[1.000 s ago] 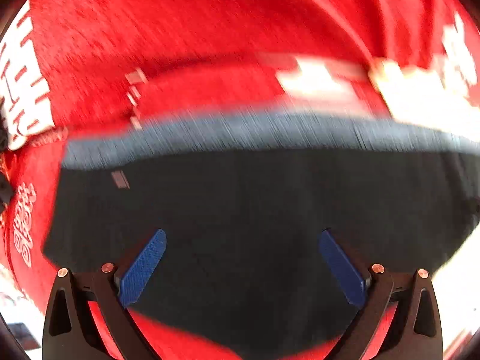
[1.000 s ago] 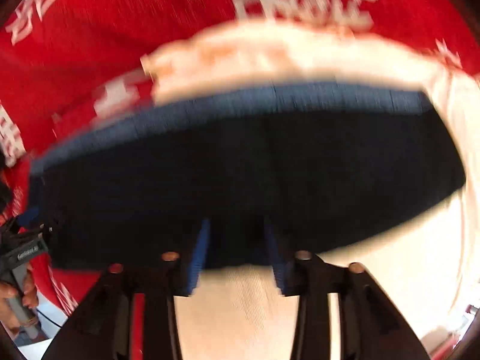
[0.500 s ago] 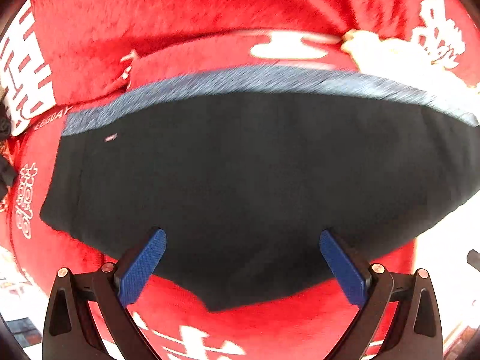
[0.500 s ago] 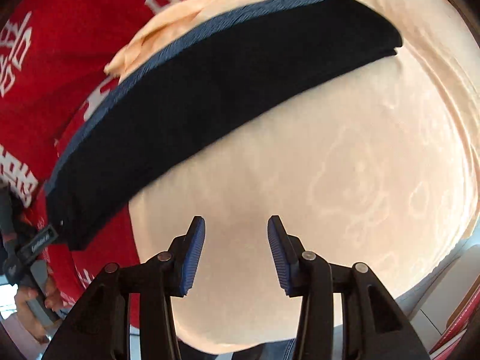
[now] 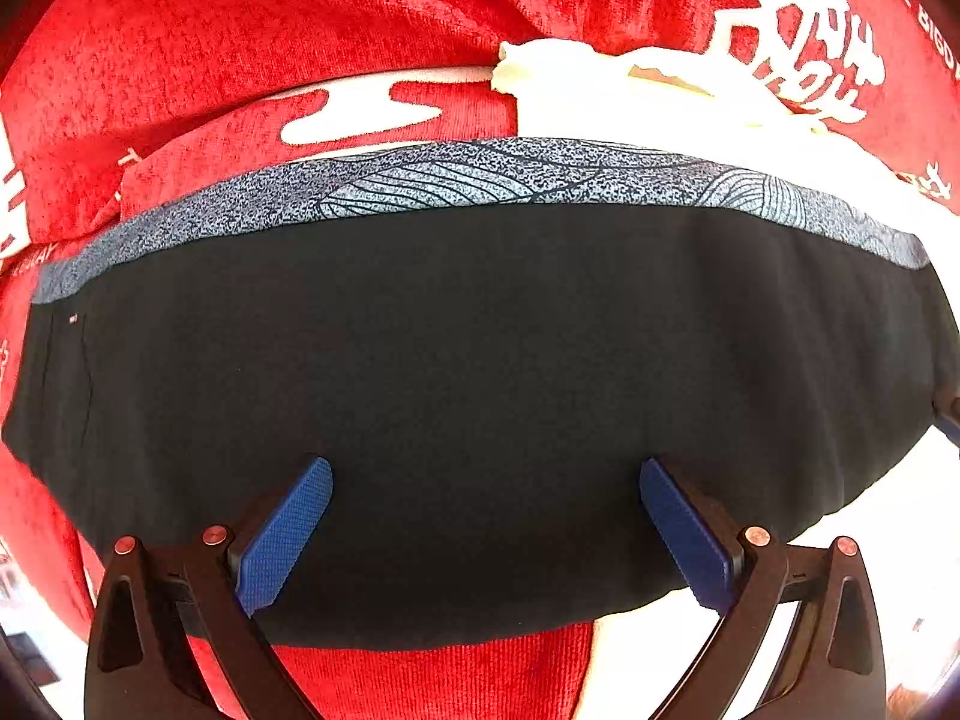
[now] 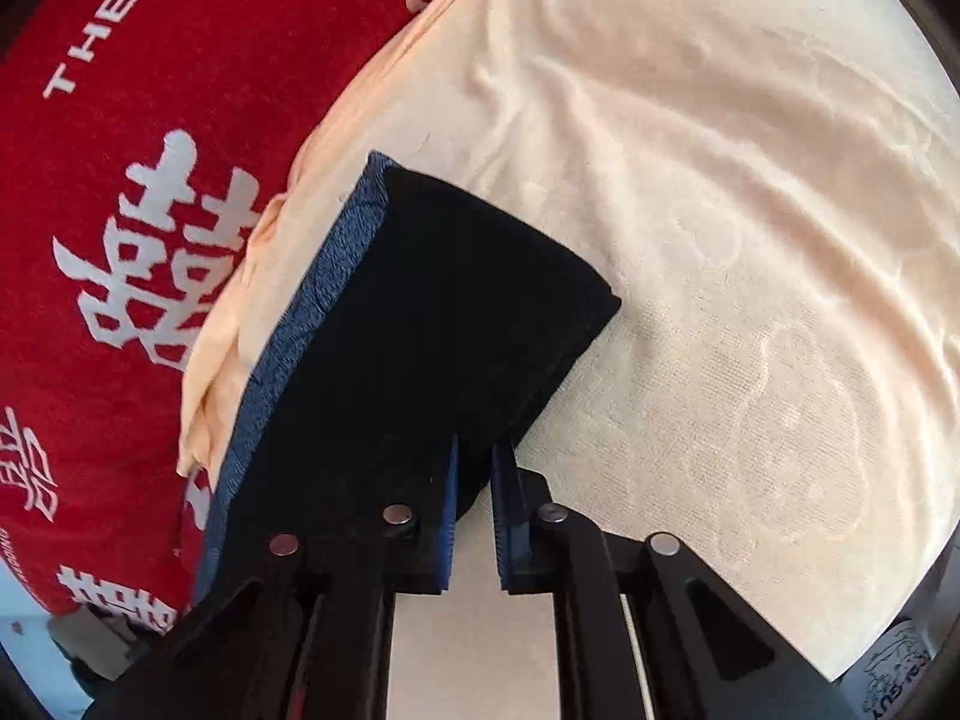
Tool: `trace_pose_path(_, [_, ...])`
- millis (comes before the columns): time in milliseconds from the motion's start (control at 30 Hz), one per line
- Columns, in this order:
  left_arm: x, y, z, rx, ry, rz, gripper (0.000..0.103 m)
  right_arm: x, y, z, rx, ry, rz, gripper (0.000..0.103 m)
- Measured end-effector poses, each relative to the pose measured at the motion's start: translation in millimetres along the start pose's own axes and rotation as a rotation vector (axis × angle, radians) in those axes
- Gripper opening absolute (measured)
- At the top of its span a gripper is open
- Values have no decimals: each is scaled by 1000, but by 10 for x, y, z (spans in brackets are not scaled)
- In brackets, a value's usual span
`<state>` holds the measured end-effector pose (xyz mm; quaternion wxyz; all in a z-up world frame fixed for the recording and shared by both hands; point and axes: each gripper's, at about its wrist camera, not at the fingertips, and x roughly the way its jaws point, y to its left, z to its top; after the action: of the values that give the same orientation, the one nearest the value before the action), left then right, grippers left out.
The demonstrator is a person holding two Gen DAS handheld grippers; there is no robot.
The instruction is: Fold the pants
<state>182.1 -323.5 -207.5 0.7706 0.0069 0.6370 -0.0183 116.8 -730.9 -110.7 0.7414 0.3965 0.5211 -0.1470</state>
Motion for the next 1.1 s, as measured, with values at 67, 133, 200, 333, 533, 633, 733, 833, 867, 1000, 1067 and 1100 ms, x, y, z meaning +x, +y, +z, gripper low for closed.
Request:
trace_pose_path(67, [-7,4,18,14,12,0,103,-82,189,-49,-95,-36,-5,10])
trace_pose_path(133, [-1,-8,39,33,15,4,103,-139,258,-58,-180,-56,-49,10])
trace_pose_path(200, [-27,-52,45,57,10,19,103,-53,162,-13,-159,-24,-123,14])
trace_pose_path(333, [-68,-129,55,96,-9,59,103,-205,-215,-8,8,-20,-98,30])
trace_pose_path(533, [-76,-143,48,93,-15,70,103,-347,111,-230,-123,-32,-73,30])
trace_pose_path(633, [-48,-212,51,106,-19,81,103,-295,498,-342,-283,-27,-51,30])
trace_pose_path(733, [-47,-234,52,106,-13,78,103,-72,826,-451,-406,1,-59,30])
trace_pose_path(833, [-50,-225,44,99,-3,75,103,276,872,-555,-491,40,-146,33])
trace_pose_path(867, [-35,-226,59,97,0,76,103,269,853,-577,-495,19,-135,33])
trace_pose_path(1000, [-31,-237,55,94,5,77,103,120,691,-630,-397,61,-115,34])
trace_pose_path(1067, [-27,-212,66,87,4,68,103,53,545,-673,-325,108,-66,35])
trace_pose_path(1100, [-50,-236,45,82,6,63,103,17,482,-713,-304,122,-55,36])
